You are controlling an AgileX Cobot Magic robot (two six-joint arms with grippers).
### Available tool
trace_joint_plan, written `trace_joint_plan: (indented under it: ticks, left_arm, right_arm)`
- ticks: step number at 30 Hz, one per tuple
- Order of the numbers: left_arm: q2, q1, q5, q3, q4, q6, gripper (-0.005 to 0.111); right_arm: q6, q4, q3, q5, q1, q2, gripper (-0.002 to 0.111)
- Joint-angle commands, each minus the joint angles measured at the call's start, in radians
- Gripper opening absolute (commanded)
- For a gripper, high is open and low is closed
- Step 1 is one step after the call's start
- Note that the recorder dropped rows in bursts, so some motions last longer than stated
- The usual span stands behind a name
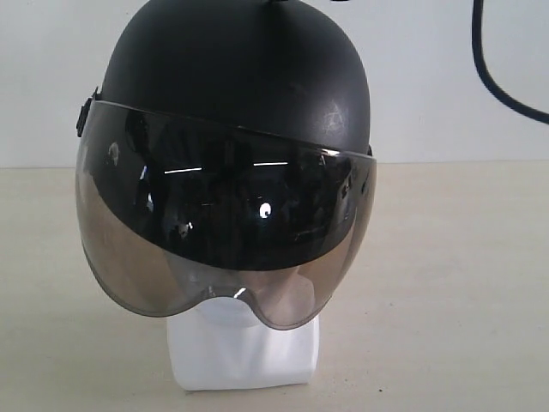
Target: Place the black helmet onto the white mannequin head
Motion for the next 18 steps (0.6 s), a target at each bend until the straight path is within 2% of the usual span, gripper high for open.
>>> trace_joint_plan:
  ticks: [1, 6, 13, 18]
  left_arm:
    - [0.053, -0.002, -0.099, -0.078, -0.012, -0.038, 0.004]
    - [0.117, -0.071, -0.138, -0.140, -0.012, -0.049, 0.004]
    - [0.194, -0.219, -0.138, -0.225, 0.015, -0.071, 0.004]
    - [0.246, -0.266, -0.138, -0.234, 0.015, -0.047, 0.004]
  right_arm:
    - [-0.010, -0.031, -0.001, 0.004, 0.001, -0.058, 0.000]
    - [0.020, -0.038, -0.001, 0.050, 0.001, -0.092, 0.000]
    - [0.020, -0.020, -0.001, 0.163, 0.001, -0.098, 0.000]
    - [0.000, 0.035, -0.001, 0.216, 0.001, -0.098, 0.000]
